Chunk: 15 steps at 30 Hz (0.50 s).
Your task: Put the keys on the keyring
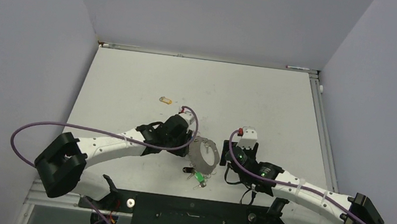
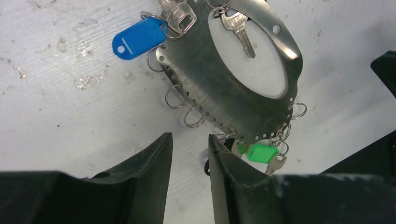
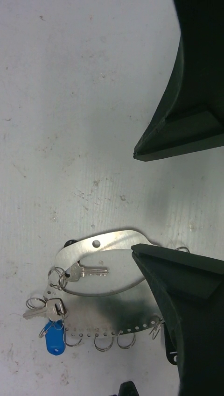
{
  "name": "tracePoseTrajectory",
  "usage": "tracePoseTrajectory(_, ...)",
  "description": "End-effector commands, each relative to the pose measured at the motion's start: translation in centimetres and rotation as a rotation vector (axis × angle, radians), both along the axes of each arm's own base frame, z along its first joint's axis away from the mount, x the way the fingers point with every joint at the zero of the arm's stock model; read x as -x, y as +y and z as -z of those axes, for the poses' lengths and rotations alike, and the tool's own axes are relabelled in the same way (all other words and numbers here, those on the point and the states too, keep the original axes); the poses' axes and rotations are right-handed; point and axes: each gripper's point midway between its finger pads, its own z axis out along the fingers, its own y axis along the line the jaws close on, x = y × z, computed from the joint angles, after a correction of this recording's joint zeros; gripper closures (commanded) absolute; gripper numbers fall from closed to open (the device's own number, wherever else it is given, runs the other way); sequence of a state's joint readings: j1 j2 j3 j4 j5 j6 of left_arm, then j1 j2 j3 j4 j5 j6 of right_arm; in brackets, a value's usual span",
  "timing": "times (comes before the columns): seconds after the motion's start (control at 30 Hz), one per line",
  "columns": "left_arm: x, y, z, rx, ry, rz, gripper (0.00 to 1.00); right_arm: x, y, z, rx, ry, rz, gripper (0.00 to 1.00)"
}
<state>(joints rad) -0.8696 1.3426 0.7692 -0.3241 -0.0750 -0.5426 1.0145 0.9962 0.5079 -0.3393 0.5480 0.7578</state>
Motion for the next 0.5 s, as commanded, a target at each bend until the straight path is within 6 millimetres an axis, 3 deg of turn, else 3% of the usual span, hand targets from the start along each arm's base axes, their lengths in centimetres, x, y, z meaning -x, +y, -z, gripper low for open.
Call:
tracePoseTrajectory(0.0,-2.1,-2.8,-1.7,0.062,-0.059,0.000,0.71,-0.3,0.3,-0.8,-0.040,-0.022,0.003,0.33)
tracePoseTrajectory(0.47,-1.7,-2.6,1.3,-0.007,-0.045,0.016,0.78,0.1,-0.1,-0.6,-0.058,-0.026,-0.004,0.34)
